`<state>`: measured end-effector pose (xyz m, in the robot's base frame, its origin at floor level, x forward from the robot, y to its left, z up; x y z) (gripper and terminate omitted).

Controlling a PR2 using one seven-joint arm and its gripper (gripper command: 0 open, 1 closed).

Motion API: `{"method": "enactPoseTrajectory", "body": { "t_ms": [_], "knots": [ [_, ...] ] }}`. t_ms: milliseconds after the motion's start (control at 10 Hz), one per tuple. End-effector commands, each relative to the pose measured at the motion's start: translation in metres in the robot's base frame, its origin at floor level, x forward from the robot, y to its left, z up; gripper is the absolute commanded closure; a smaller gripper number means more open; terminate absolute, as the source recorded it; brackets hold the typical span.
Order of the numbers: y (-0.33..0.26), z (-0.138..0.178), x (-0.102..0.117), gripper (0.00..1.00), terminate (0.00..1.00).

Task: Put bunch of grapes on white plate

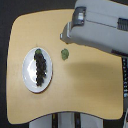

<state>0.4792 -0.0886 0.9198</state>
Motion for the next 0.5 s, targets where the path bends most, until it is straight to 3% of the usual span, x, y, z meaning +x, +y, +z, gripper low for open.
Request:
{"method": "enactPoseTrajectory", "body": {
  "t_ms": [0,400],
  "knots": [
    [-0.09,-0.004,0.004,0.0,0.0],
    [-0.125,-0.005,0.009,0.0,0.0]
  ]
}}
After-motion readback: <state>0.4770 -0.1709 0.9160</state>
